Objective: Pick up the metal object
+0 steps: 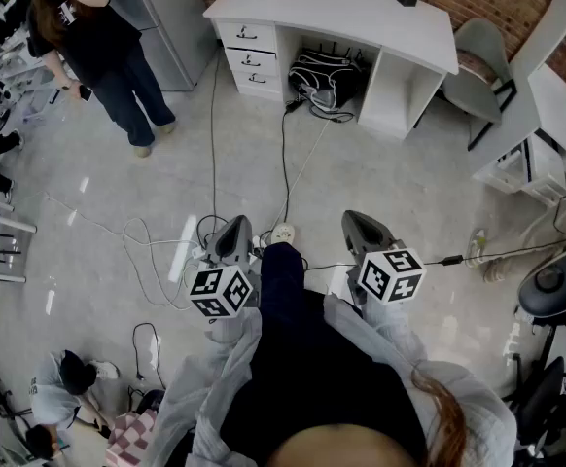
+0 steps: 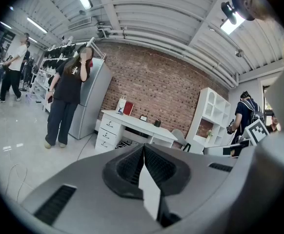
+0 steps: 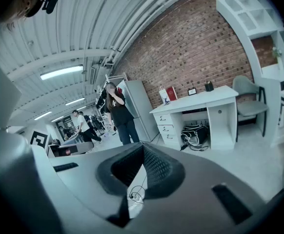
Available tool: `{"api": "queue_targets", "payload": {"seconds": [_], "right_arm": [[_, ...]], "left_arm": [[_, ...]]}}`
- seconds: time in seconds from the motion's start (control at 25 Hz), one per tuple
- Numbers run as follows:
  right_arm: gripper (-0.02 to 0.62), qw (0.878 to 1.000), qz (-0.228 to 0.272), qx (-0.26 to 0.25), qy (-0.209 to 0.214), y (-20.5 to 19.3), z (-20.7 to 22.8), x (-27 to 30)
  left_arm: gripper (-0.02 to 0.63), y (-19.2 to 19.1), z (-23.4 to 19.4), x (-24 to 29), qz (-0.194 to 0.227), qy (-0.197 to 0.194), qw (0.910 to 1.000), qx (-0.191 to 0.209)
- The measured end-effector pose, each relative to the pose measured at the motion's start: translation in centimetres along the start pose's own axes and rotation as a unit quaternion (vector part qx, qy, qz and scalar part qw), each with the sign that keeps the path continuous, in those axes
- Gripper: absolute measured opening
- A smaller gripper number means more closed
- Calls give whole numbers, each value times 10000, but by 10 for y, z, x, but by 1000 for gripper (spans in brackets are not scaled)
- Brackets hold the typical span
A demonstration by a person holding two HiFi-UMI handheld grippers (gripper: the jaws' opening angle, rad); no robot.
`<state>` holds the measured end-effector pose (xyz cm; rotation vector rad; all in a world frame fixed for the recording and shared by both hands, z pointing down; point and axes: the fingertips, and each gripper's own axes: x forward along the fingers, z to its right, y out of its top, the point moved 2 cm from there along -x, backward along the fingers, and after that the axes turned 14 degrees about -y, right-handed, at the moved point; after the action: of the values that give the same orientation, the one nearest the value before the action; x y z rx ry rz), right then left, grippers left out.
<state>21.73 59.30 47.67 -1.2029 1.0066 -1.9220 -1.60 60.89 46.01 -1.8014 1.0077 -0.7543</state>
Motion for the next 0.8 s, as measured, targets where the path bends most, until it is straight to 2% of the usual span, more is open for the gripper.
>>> {"api": "queue_targets", "payload": {"seconds": [0.44, 0.8], "right_arm": [[6, 9997, 230, 114, 27, 5, 4, -15], [6, 9995, 227, 172, -104, 13, 16, 2]], "left_arm": [[17, -6, 22, -2, -23, -122, 9999, 72], [17, -3, 12, 19, -69, -159, 9998, 55]]}}
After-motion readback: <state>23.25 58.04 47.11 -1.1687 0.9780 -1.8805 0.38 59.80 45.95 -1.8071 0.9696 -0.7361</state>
